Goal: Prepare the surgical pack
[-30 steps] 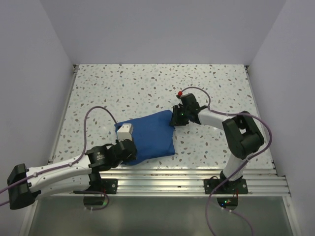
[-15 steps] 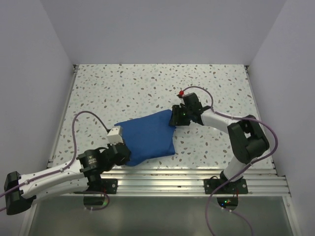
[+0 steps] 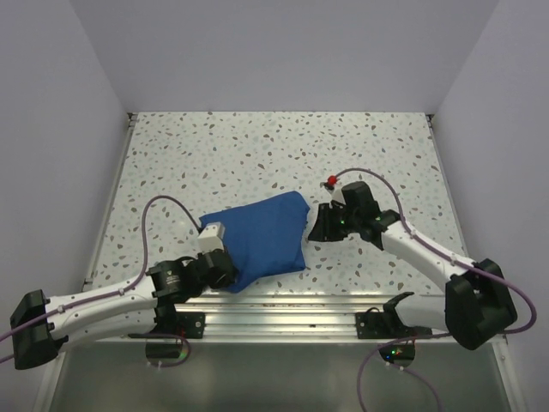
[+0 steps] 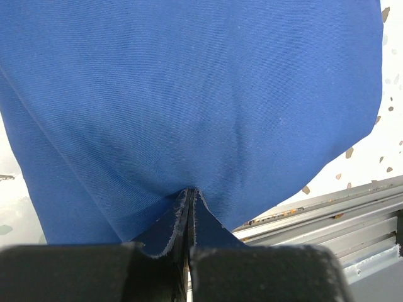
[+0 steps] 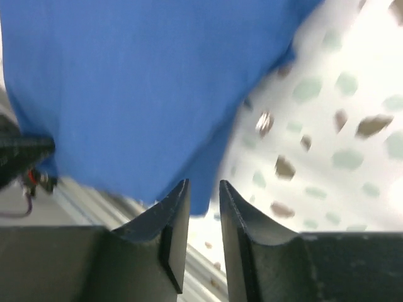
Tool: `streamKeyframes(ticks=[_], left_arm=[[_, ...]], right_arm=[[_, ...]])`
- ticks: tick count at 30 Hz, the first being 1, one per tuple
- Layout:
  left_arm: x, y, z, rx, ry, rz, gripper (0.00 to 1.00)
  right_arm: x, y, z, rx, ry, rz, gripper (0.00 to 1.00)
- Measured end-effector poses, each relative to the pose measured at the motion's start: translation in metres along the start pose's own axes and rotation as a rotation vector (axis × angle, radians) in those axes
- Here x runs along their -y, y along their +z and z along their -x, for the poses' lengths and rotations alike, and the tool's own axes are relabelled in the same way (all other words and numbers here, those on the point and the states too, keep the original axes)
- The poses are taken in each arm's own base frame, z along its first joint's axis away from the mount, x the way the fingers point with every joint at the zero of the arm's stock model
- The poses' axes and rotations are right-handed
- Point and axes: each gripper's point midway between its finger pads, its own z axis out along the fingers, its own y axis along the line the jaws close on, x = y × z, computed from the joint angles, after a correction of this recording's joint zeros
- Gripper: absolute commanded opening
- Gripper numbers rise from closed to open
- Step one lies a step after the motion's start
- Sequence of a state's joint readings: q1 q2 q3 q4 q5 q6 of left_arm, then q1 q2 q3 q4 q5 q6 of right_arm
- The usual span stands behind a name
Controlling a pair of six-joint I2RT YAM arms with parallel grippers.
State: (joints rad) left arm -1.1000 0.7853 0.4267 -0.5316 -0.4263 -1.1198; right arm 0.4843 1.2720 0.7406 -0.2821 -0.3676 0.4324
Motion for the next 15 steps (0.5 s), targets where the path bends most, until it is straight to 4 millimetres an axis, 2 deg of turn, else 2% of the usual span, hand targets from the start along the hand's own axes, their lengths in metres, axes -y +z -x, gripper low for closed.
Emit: streamKeyframes(ticks=[2, 5, 9, 12, 15], left_arm=[[0.001, 0.001, 0.0, 0.001, -0.001, 0.0, 0.0], [0.001, 0.001, 0.0, 0.002, -0.007, 0.001, 0.0], [0.001, 0.0, 0.001, 0.004, -0.021, 0.005, 0.0], [0.002, -0.003, 0.003, 0.009, -0.026, -0.002, 0.0], [0.002, -0.011, 0.011, 0.033, -0.034, -0.01, 0.0]], right_arm=[[-0.001, -0.006, -0.024, -0.043, 0.01, 0.035, 0.18], [-0.004, -0.008, -0.068, -0.123, 0.03, 0.074, 0.16], [-0.021, -0.006, -0.126, -0.241, -0.002, 0.117, 0.14], [-0.033, -0.002, -0.145, -0.263, -0.042, 0.13, 0.11], [-0.048, 0.005, -0.151, -0.242, -0.105, 0.13, 0.11]])
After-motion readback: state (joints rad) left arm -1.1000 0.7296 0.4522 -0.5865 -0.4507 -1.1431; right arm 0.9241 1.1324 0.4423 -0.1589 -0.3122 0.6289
